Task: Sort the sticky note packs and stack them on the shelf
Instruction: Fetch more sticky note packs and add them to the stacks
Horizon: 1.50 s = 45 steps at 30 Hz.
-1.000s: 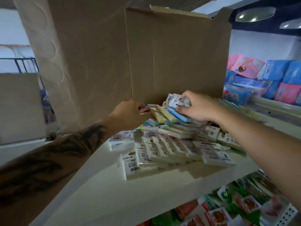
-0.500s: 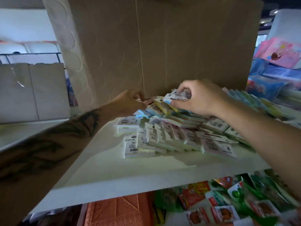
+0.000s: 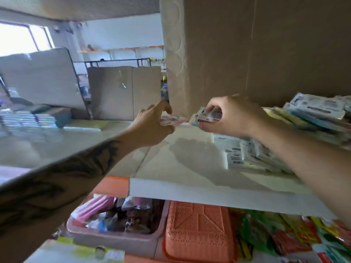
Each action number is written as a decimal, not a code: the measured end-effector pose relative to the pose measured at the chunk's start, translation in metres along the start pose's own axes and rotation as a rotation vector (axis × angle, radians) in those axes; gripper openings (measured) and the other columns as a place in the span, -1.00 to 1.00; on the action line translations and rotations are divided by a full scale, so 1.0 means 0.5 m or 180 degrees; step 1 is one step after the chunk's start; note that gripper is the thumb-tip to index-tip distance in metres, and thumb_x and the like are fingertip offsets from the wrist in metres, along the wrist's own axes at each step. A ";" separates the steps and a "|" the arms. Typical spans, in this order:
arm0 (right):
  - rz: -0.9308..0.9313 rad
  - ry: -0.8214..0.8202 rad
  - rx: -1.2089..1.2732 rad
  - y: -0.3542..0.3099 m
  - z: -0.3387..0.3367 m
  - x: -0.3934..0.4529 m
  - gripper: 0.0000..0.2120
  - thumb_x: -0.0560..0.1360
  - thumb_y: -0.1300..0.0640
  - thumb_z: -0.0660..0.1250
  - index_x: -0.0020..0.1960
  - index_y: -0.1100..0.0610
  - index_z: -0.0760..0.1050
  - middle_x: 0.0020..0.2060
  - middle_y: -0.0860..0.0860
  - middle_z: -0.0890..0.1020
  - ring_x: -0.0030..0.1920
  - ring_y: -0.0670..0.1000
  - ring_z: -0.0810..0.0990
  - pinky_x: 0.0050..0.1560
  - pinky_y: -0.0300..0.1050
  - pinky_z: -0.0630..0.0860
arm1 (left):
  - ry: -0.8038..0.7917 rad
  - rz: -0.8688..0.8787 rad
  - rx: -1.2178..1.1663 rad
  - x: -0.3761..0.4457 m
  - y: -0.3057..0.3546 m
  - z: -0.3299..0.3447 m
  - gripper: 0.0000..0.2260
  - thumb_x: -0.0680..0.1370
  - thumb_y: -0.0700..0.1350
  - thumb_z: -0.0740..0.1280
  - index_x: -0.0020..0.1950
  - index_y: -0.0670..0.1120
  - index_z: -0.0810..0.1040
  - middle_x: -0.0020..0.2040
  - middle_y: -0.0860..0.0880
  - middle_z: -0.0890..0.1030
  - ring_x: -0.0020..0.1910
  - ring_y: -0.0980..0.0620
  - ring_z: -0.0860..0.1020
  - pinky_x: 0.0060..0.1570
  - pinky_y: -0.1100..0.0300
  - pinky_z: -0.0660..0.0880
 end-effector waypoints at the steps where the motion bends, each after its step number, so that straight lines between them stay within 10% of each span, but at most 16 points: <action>1: -0.0082 -0.0005 0.0010 -0.035 0.016 0.013 -0.29 0.17 -0.59 0.23 0.12 -0.16 0.56 -0.03 -0.11 0.69 0.04 0.05 0.63 0.05 0.00 0.58 | 0.0002 -0.0047 0.0040 -0.016 -0.037 -0.018 -0.68 0.47 0.05 0.43 0.12 0.19 0.37 0.20 -0.06 0.57 0.10 -0.20 0.48 0.05 -0.03 0.47; 5: -0.0401 -0.0069 0.0004 -0.193 0.079 0.062 -0.21 0.16 -0.65 0.13 0.13 -0.14 0.55 -0.04 -0.14 0.68 -0.03 0.05 0.62 0.01 -0.04 0.50 | 0.0070 -0.0196 0.0047 -0.080 -0.190 -0.089 -0.72 0.50 0.04 0.44 0.13 0.16 0.43 0.12 -0.05 0.64 -0.06 -0.17 0.55 -0.19 0.04 0.50; 19: -0.0673 -0.0766 -0.0166 -0.636 0.320 0.230 -0.40 0.35 -0.51 0.33 0.21 -0.15 0.53 0.07 -0.09 0.67 0.11 0.08 0.61 0.10 -0.04 0.44 | -0.0016 -0.0719 0.0486 -0.201 -0.647 -0.279 -0.65 0.53 0.16 0.39 0.26 0.10 0.47 0.24 -0.06 0.55 0.12 -0.12 0.41 -0.03 0.03 0.35; 26: -0.0486 -0.1326 0.0187 -0.684 0.364 0.262 -0.43 0.24 -0.49 0.32 0.12 -0.18 0.51 0.00 -0.14 0.63 0.02 -0.02 0.60 0.08 -0.01 0.56 | -0.0547 -0.0455 0.0538 -0.222 -0.708 -0.327 -0.35 0.29 0.52 0.40 0.28 0.28 0.44 0.33 0.15 0.46 0.22 0.04 0.40 0.14 0.02 0.49; 37: -0.1176 -0.1274 0.0570 -0.806 0.403 0.289 -0.35 0.21 -0.59 0.38 0.09 -0.17 0.51 -0.03 -0.16 0.51 0.02 -0.06 0.51 0.06 -0.02 0.50 | -0.0949 -0.0486 -0.0524 -0.221 -0.788 -0.365 -0.51 0.48 -0.01 0.50 0.31 0.41 0.48 -0.07 0.05 0.57 -0.34 0.16 0.48 -0.30 0.23 0.46; 45: -0.1120 -0.0861 0.1236 -0.795 0.404 0.288 -0.62 0.32 -0.33 0.29 -0.04 -0.12 0.62 -0.21 -0.25 0.67 -0.16 -0.24 0.64 -0.10 -0.09 0.61 | -0.0702 -0.0215 -0.0526 -0.228 -0.782 -0.363 -0.64 0.54 0.01 0.48 0.27 0.34 0.55 -0.10 0.52 0.51 -0.15 0.34 0.53 -0.20 0.34 0.37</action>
Point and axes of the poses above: each hand's wrist, its own x-axis towards the middle knuckle, its own z-axis out of the palm, y = z × x, the point moved 1 cm from there along x, towards the middle knuckle
